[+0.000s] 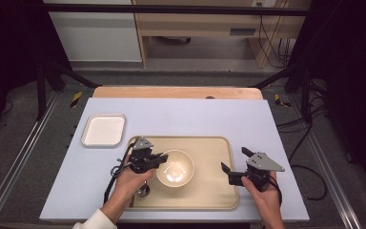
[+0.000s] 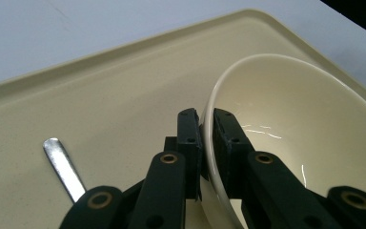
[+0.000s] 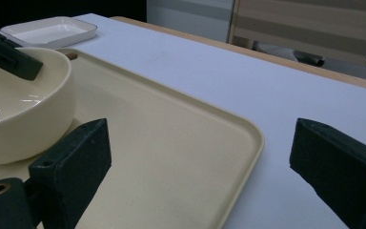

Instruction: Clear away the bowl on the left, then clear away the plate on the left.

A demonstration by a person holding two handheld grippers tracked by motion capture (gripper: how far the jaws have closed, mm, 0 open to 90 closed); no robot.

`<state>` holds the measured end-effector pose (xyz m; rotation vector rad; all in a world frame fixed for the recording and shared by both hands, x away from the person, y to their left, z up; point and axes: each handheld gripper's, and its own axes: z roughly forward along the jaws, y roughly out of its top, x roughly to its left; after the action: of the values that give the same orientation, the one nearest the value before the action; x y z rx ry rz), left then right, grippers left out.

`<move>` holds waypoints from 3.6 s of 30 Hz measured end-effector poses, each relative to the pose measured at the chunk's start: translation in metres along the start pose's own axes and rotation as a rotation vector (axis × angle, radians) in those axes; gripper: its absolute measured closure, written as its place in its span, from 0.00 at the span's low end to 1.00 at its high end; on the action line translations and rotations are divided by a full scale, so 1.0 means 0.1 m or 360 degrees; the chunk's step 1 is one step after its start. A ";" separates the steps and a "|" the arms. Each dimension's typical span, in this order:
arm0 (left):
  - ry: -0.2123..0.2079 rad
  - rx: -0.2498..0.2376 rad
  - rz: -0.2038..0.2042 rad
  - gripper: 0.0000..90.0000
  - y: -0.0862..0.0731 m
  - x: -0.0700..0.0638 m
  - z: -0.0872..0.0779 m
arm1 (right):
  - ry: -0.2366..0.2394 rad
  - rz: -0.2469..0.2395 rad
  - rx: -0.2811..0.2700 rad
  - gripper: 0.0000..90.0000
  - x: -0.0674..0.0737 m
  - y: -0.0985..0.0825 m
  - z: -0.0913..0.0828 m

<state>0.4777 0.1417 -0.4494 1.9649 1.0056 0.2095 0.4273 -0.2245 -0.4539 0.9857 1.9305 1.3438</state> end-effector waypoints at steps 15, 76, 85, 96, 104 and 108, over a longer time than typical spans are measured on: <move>0.0055 0.0024 0.0019 0.92 -0.02 0.08 -0.01 | 0.0015 0.0045 -0.0079 0.08 -0.04 0.00 -0.05; 0.0633 -0.0456 0.0318 0.11 0.18 0.87 -1.02 | -0.0050 0.0039 -0.0095 0.07 -0.06 -0.03 -0.03; 0.0779 -0.0433 0.0178 0.20 0.14 1.38 -1.32 | -0.0054 0.0037 -0.0088 0.08 -0.04 -0.04 -0.02; 0.0857 -0.0317 0.0007 0.42 -0.02 1.83 -1.40 | -0.0054 0.0033 -0.0076 0.08 -0.03 -0.04 0.00; 0.0873 -0.0199 -0.0109 0.64 -0.17 2.07 -1.38 | -0.0051 0.0030 -0.0063 0.08 -0.02 -0.05 0.01; 0.0892 -0.0157 -0.0136 0.69 -0.21 2.13 -1.36 | -0.0049 0.0024 -0.0058 0.08 -0.02 -0.05 0.02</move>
<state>0.5381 0.3872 -0.4343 1.8027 1.3983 0.7777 0.4284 -0.2259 -0.4592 0.9997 1.8730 1.3595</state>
